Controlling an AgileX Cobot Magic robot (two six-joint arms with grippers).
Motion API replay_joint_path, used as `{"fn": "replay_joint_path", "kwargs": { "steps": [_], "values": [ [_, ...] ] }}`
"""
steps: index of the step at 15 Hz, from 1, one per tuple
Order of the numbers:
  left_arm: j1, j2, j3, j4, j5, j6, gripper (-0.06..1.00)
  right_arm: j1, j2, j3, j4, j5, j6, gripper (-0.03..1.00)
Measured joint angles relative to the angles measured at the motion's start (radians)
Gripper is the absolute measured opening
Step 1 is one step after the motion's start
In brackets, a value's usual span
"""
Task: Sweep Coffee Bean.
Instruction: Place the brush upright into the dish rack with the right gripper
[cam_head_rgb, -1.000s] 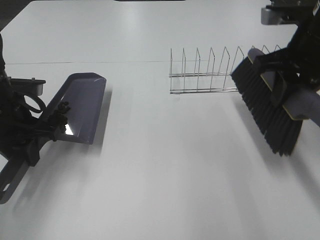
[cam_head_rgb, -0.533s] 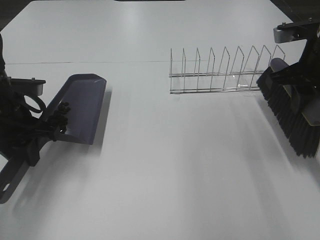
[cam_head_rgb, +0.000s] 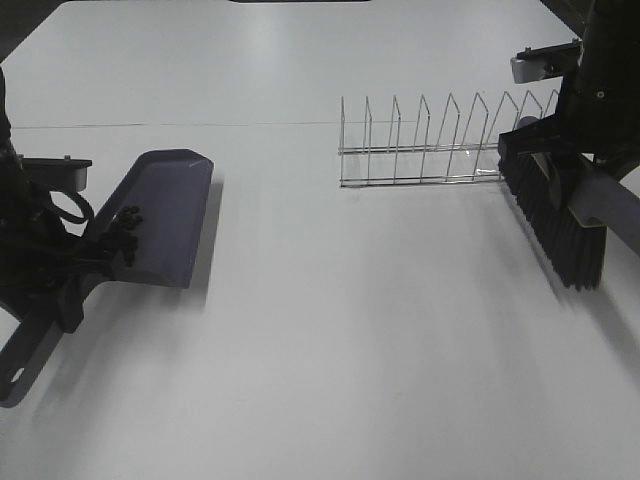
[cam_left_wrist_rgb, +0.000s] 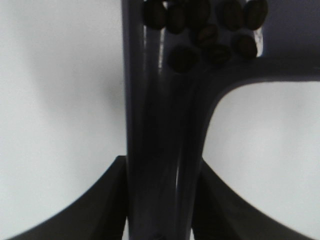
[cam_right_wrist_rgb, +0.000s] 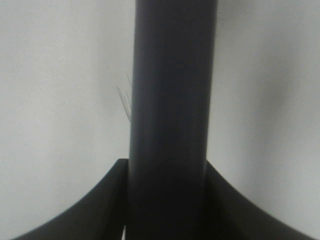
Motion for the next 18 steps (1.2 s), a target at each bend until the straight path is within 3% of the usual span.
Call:
{"fn": "replay_joint_path", "kwargs": {
  "steps": [9,18],
  "values": [
    [0.000,0.000,0.000,-0.027,-0.007,0.000,0.33,0.000,0.180,-0.231,0.000,0.025,-0.010,0.31],
    [0.000,0.000,0.000,-0.053,-0.007,0.000,0.33,0.000,0.406,-0.569,-0.023,0.082,-0.009,0.31]
  ]
}}
